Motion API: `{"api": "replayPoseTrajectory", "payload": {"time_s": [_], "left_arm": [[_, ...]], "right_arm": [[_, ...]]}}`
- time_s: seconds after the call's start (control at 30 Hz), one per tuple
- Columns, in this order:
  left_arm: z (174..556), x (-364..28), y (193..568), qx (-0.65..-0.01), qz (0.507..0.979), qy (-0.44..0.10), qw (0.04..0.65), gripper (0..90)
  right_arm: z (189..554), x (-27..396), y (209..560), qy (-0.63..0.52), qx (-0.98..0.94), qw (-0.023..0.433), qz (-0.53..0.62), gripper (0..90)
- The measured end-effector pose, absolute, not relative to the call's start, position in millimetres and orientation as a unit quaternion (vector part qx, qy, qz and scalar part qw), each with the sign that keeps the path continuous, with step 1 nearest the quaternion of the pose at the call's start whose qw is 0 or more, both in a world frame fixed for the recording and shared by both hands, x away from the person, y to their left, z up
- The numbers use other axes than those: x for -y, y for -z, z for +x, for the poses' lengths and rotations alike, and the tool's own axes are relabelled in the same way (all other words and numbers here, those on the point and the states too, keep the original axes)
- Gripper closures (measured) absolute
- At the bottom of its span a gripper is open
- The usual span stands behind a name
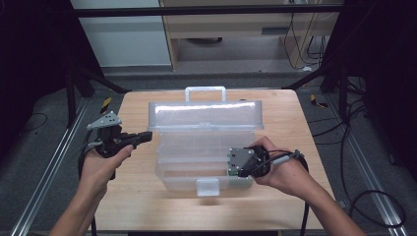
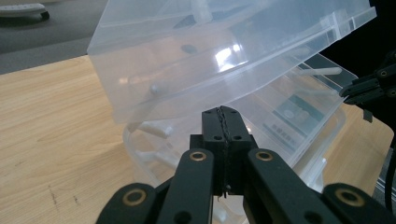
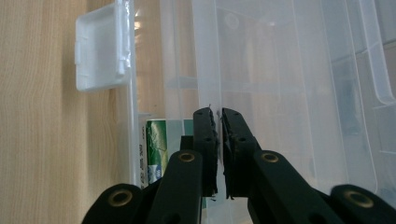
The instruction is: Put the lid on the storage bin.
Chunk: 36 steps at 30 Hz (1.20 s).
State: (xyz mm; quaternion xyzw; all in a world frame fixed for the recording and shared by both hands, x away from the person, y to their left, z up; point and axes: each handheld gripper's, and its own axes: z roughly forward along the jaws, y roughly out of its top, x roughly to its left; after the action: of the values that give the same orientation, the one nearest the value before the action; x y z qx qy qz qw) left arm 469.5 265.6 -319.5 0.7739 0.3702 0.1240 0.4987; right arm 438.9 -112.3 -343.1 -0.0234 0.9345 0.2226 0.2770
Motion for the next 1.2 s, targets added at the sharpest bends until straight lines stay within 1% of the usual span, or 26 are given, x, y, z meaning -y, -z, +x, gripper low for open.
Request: {"api": "replayPoseTrajectory", "payload": {"time_s": [0.27,0.5,0.67,0.87,1.1,1.2], "left_arm": [[464,-264,323,-0.368,0.777,-0.124,0.495,90.0],[460,-264,328,-0.367,0.778,-0.121,0.495,90.0],[457,-264,331,-0.366,0.779,-0.121,0.495,90.0],[454,-265,337,-0.364,0.779,-0.116,0.497,90.0],[451,-263,343,-0.361,0.783,-0.118,0.493,90.0],[449,-262,344,-0.360,0.784,-0.122,0.491,90.0]], "right_arm": [[434,114,349,-0.229,-0.933,0.276,-0.013,84.7],[431,117,354,-0.248,-0.928,0.279,0.003,81.9],[424,120,350,-0.267,-0.922,0.280,0.014,79.2],[416,127,345,-0.276,-0.917,0.286,0.022,79.7],[406,139,344,-0.287,-0.910,0.296,0.045,73.9],[402,146,344,-0.296,-0.905,0.301,0.059,73.0]]}}
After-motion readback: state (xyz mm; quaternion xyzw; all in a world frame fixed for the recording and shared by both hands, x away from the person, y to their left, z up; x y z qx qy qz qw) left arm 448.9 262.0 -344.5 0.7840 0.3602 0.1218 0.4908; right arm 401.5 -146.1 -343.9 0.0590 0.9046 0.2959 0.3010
